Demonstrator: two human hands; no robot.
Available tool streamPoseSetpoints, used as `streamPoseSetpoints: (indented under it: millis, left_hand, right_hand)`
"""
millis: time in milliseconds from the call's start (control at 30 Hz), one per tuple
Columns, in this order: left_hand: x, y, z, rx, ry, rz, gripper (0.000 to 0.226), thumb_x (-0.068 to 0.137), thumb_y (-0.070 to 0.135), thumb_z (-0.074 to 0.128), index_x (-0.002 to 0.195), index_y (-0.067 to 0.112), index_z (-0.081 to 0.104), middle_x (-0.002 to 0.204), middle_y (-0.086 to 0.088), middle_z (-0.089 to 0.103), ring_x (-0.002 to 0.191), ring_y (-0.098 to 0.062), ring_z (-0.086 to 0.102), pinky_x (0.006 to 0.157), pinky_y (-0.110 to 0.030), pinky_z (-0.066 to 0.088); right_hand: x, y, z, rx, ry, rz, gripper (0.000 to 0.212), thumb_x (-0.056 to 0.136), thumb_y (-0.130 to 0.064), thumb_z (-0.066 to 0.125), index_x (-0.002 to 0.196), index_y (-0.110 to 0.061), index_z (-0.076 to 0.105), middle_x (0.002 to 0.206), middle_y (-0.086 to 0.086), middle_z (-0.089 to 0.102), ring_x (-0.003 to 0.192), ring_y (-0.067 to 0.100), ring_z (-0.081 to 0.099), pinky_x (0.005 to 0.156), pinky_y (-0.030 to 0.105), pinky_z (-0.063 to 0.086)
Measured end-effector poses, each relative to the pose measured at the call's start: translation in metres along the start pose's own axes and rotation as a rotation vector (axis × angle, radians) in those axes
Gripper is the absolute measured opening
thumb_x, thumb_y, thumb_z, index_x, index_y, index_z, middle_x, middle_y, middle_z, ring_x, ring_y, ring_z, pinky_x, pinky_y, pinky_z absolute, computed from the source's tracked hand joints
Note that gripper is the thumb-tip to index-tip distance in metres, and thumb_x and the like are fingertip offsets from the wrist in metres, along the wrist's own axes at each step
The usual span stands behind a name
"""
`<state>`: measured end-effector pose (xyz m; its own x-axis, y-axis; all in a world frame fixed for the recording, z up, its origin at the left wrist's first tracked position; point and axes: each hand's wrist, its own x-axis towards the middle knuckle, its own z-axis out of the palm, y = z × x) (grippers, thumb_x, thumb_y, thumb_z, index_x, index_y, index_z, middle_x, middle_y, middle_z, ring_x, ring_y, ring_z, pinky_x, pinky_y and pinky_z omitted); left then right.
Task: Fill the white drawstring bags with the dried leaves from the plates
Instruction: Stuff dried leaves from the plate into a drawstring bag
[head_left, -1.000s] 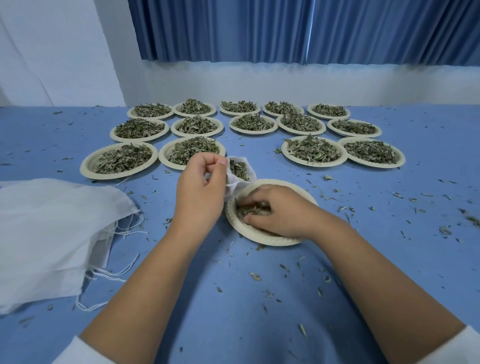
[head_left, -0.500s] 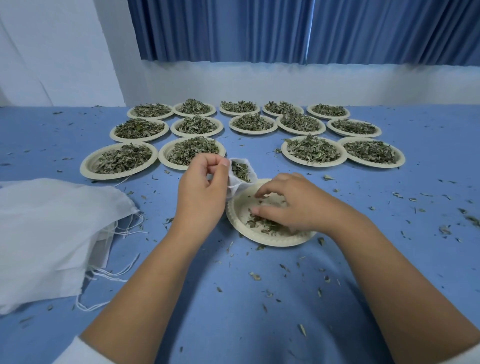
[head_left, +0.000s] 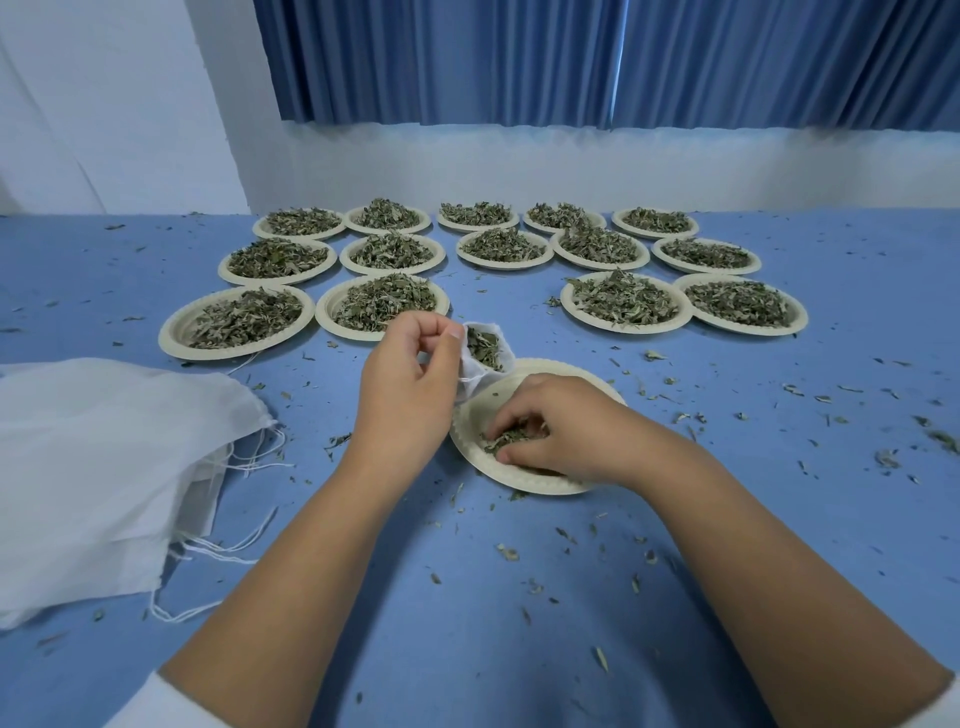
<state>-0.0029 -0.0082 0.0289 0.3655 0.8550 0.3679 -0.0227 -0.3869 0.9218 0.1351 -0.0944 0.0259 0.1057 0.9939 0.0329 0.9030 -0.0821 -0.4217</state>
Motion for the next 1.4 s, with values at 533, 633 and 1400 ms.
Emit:
streamPoseSetpoints:
  millis: [533, 633, 1400]
  left_hand:
    - [0.0, -0.003, 0.0, 0.074, -0.038, 0.025, 0.013, 0.099, 0.027, 0.052, 0.087, 0.027, 0.057, 0.069, 0.023, 0.059, 0.057, -0.003, 0.055, 0.045, -0.016, 0.043]
    - [-0.004, -0.004, 0.004, 0.105, -0.082, 0.04, 0.012, 0.098, 0.026, 0.054, 0.087, 0.028, 0.057, 0.069, 0.014, 0.061, 0.053, -0.002, 0.052, 0.051, -0.025, 0.046]
    - [-0.012, -0.007, 0.015, 0.177, -0.227, 0.072, 0.011, 0.097, 0.021, 0.056, 0.088, 0.024, 0.06, 0.073, 0.013, 0.062, 0.06, 0.002, 0.052, 0.057, -0.01, 0.04]
  right_hand:
    - [-0.006, 0.016, -0.031, 0.868, 0.363, 0.195, 0.005, 0.08, -0.015, 0.079, 0.085, -0.016, 0.079, 0.084, -0.002, 0.077, 0.072, 0.006, 0.07, 0.07, 0.016, 0.055]
    - [-0.004, 0.012, -0.03, 1.071, 0.37, 0.215, 0.006, 0.08, -0.014, 0.077, 0.077, -0.017, 0.081, 0.085, 0.001, 0.077, 0.074, 0.005, 0.069, 0.069, 0.014, 0.053]
    - [-0.001, -0.006, -0.012, 0.799, 0.436, 0.328, 0.016, 0.07, -0.014, 0.085, 0.077, -0.018, 0.071, 0.075, -0.001, 0.071, 0.068, 0.006, 0.065, 0.065, 0.01, 0.049]
